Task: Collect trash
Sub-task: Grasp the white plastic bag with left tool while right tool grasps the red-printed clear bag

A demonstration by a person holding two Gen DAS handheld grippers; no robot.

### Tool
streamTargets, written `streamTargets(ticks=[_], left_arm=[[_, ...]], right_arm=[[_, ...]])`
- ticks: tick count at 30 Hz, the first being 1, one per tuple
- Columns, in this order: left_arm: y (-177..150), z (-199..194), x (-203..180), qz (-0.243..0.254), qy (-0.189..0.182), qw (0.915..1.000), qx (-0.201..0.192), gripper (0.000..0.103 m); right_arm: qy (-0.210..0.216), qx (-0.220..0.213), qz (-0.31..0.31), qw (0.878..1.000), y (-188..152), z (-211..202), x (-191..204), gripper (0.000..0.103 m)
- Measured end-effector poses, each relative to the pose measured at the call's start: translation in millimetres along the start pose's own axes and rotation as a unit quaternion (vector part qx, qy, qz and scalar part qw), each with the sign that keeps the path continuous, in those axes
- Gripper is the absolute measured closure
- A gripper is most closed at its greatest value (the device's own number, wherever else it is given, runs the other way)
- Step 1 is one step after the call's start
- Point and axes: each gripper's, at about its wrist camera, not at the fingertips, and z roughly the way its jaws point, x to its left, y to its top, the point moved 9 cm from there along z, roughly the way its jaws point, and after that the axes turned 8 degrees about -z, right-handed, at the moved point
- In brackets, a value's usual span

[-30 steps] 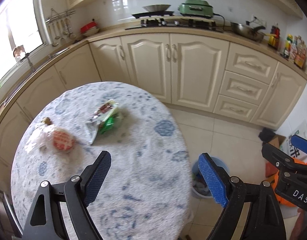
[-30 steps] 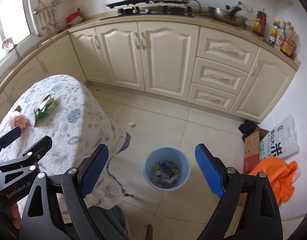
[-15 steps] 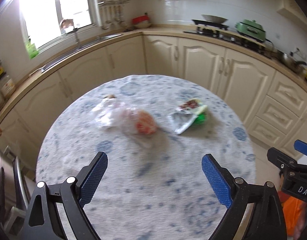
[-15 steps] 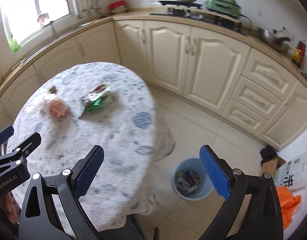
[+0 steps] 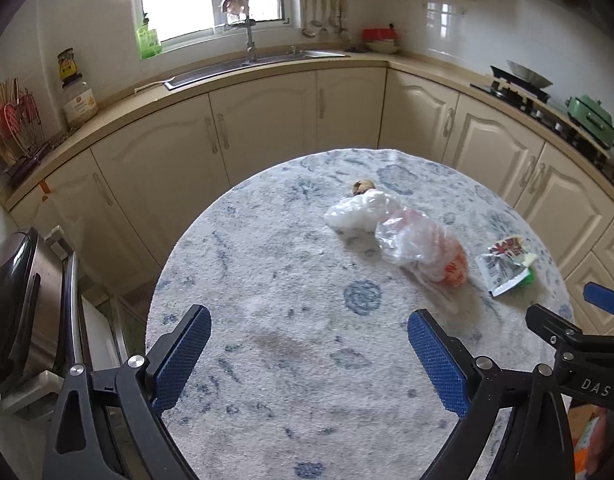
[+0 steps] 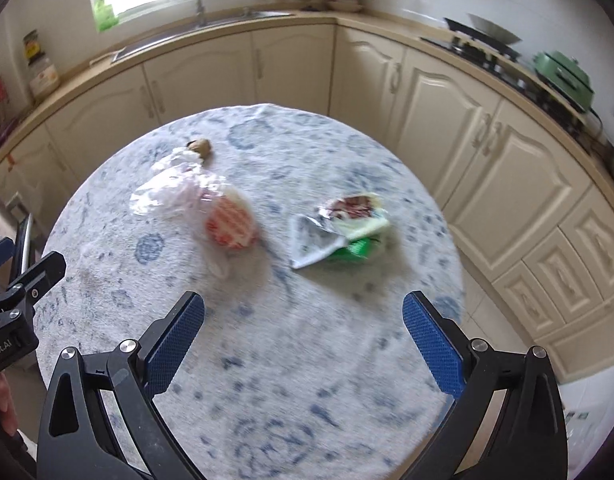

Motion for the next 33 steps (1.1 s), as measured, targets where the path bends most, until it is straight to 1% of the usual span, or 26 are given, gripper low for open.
streamTargets(ticks=[3,8,11,14,16,17,18,19,20,21,23,26,27,30,33], left_arm=[[7,11,13,-0.013,0.005,0.9999,0.008,0.006],[21,40,27,-0.022,0.010,0.9994,0.022,0.006],[28,61,27,-0.024,0.013,0.9990,0.034,0.006],[36,84,22,-0.018,0.012,0.9988,0.045,0.006],[40,98,16,-0.017,-0.001,0.9983,0.056,0.006],[42,105,13,-0.018,-0.009,0.9978,0.063,0.006],[44,112,10,-0.020,-0.016,0.9971,0.071,0.006],[46,119,9,-0.021,-0.022,0.9966,0.077,0.006],[49,125,6,-0.021,-0.026,0.9961,0.081,0.006],[51,130,5,-0.020,-0.028,0.9960,0.082,0.006],[56,138,2,-0.015,-0.028,0.9959,0.084,0.005],[65,149,-12,0.000,-0.040,0.9954,0.087,0.005],[70,152,-17,0.005,-0.046,0.9949,0.089,0.005],[81,161,-33,0.014,-0.056,0.9944,0.089,0.001],[92,175,-49,0.023,-0.056,0.9941,0.090,0.001]], right_arm=[[0.007,0.012,-0.022,1.000,12,18,17,0.002],[0.002,0.038,-0.063,0.997,34,57,41,0.002],[-0.003,0.046,-0.079,0.996,44,78,48,0.002],[0.009,0.062,-0.080,0.995,50,101,50,0.003],[0.017,0.073,-0.082,0.994,53,117,51,0.008],[0.025,0.078,-0.080,0.993,53,122,51,0.018],[0.049,0.080,-0.075,0.993,53,126,53,0.033],[0.062,0.082,-0.070,0.992,53,127,54,0.040],[0.073,0.080,-0.065,0.992,54,126,52,0.041],[0.075,0.076,-0.063,0.992,55,125,50,0.043],[0.074,0.071,-0.050,0.993,57,122,40,0.044],[0.109,0.069,-0.020,0.991,63,114,27,0.044],[0.112,0.066,-0.014,0.991,66,112,22,0.044],[0.089,0.045,-0.006,0.995,82,102,2,0.044],[0.085,0.034,0.004,0.996,96,99,-13,0.044]])
